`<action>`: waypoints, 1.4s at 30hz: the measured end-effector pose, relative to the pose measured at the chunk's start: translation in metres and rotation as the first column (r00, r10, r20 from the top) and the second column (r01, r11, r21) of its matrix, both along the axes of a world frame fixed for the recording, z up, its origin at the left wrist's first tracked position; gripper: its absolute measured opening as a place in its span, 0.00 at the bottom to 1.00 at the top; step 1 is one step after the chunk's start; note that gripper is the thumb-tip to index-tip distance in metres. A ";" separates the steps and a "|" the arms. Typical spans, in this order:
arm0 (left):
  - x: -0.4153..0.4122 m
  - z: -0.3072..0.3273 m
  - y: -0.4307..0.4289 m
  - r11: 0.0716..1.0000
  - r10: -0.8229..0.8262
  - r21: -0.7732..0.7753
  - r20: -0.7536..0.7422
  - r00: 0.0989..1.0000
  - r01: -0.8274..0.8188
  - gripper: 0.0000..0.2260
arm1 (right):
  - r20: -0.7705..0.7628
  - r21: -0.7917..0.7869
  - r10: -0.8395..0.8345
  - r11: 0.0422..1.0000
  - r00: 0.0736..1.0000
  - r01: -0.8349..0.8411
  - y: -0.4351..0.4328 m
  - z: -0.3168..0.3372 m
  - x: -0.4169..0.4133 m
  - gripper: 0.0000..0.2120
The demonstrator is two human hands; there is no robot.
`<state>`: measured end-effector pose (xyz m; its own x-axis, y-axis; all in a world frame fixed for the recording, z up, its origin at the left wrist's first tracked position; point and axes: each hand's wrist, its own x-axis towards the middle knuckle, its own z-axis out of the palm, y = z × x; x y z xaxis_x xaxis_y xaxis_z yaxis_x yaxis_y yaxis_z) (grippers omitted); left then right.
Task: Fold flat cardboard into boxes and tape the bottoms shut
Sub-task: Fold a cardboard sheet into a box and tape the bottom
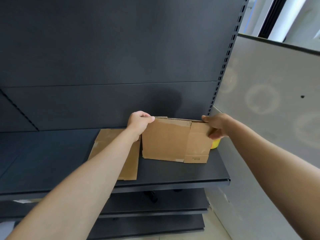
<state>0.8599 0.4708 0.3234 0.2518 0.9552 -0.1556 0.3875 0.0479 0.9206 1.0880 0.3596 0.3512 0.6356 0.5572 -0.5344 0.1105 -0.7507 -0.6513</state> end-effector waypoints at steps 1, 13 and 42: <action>0.000 0.001 -0.001 1.000 0.001 -0.013 0.005 1.000 -0.001 0.07 | -0.009 0.004 0.004 1.000 1.000 -0.004 0.002 -0.001 0.000 0.20; -0.003 0.011 -0.009 0.989 0.025 -0.143 -0.026 0.999 -0.028 0.13 | -0.173 0.045 0.047 0.998 0.984 -0.040 0.006 0.004 -0.020 0.15; -0.016 0.015 -0.038 0.958 0.052 -0.283 0.030 0.998 -0.042 0.24 | -0.522 0.425 -0.011 0.864 0.853 0.271 0.001 -0.023 -0.043 0.19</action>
